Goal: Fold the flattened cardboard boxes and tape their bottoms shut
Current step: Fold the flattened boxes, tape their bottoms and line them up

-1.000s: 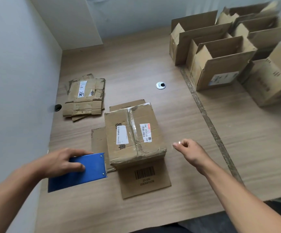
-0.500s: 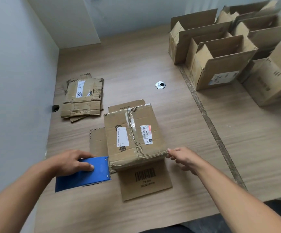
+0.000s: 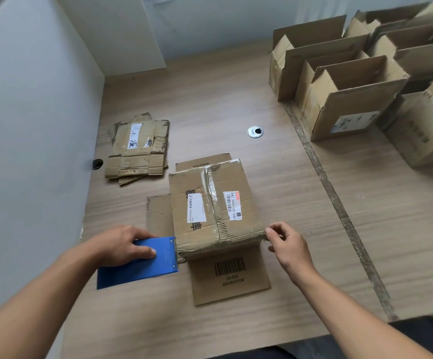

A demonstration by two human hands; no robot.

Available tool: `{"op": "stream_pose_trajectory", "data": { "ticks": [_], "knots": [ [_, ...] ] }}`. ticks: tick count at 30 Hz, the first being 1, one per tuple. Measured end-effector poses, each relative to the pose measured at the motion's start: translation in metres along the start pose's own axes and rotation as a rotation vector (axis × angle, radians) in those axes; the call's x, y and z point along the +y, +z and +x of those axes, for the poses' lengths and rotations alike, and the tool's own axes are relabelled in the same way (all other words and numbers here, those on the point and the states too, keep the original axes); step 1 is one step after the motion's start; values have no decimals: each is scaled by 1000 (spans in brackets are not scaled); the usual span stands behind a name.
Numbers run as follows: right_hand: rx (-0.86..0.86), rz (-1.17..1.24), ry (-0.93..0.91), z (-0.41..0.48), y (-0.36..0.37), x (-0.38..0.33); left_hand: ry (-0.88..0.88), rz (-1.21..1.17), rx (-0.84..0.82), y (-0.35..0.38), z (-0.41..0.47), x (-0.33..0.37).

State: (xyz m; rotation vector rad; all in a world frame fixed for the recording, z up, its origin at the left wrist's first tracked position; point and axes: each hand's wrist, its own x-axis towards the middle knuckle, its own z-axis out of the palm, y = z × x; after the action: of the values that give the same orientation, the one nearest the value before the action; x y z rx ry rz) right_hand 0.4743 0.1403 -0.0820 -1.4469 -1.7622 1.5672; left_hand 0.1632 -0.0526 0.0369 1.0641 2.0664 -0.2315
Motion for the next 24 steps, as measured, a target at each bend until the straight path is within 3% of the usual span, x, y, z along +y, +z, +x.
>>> {"op": "stream_pose_trajectory", "data": {
  "ticks": [13, 20, 24],
  "knots": [
    [19, 197, 36, -6, 15, 11, -10, 8, 16, 0, -5, 6],
    [124, -259, -380, -2, 10, 13, -7, -2, 4, 1, -4, 4],
    [-35, -460, -617, 19, 1, 4, -7, -31, -1, 4, -2, 3]
  ]
}}
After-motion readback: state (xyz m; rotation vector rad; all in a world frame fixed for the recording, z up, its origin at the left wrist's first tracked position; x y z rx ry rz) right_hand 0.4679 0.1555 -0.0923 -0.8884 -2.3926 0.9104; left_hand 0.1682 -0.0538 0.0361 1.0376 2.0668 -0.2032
